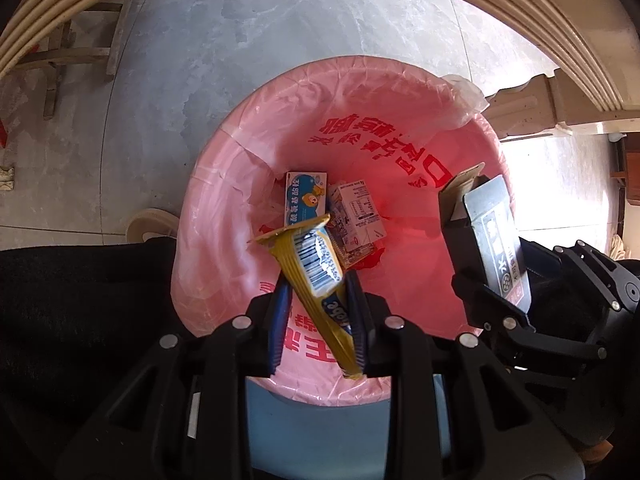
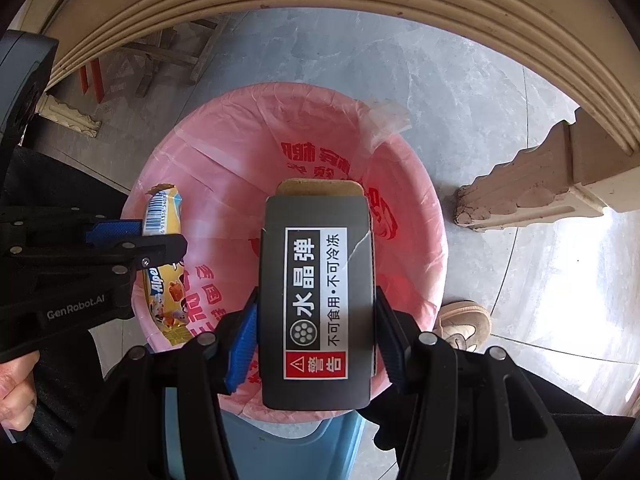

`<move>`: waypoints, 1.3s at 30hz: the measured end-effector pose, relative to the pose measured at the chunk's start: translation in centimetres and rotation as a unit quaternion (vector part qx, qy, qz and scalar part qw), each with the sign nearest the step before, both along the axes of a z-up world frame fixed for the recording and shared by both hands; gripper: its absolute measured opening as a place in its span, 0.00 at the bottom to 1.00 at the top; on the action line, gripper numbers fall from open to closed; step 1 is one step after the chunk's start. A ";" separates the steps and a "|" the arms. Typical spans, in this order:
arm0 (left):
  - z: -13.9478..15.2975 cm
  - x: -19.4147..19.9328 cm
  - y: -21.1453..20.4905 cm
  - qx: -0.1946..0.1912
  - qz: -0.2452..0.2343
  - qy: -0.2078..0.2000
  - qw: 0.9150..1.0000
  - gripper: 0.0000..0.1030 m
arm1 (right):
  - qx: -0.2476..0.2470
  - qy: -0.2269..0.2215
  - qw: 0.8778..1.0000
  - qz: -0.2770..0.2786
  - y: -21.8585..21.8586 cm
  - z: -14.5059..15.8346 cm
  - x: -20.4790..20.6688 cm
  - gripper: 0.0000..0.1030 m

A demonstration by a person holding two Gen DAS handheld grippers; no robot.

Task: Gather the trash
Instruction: 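Open both grippers to drop the wrapper and black box into the bin, then raise both tools from the bin toward the white medicine box and red cup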

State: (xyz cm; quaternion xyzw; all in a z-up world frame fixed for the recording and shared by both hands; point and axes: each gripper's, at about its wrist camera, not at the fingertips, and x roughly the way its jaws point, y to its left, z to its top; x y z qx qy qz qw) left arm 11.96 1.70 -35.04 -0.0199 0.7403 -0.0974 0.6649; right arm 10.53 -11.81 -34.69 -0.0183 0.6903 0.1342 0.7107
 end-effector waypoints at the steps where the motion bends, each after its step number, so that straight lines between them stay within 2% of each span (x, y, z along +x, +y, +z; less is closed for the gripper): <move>1: -0.2 0.1 0.1 -0.002 0.001 0.004 1.000 0.26 | 0.000 0.002 1.000 0.001 0.1 -0.2 0.0 0.50; 6: -0.6 0.2 0.3 0.001 0.007 0.016 1.000 0.27 | 0.001 0.006 1.000 0.008 0.5 -0.6 0.0 0.50; 8: -0.5 0.2 0.4 0.000 0.008 0.014 1.000 0.29 | 0.001 0.007 1.000 0.009 0.6 -0.7 0.0 0.50; 10: -0.4 0.2 0.3 0.003 0.005 0.009 1.000 0.36 | 0.000 0.007 1.000 0.009 0.7 -0.7 0.0 0.50; 14: -0.4 0.2 0.2 0.007 0.002 0.010 1.000 0.41 | -0.003 0.007 1.000 0.013 0.9 -0.8 0.0 0.50; 18: -0.2 0.3 0.5 0.007 0.009 0.008 1.000 0.47 | -0.010 0.002 1.000 0.022 1.3 -0.8 -0.1 0.53; 21: -0.3 0.4 0.8 0.006 0.015 0.012 1.000 0.48 | -0.013 -0.001 1.000 0.024 1.2 -0.7 0.0 0.61; 25: -0.3 0.5 1.0 0.006 0.020 0.011 1.000 0.53 | -0.011 -0.001 1.000 0.019 1.0 -0.8 0.1 0.61; 39: -0.4 0.3 0.7 0.012 0.013 0.009 1.000 0.54 | -0.008 -0.002 1.000 0.013 0.8 -0.5 0.3 0.61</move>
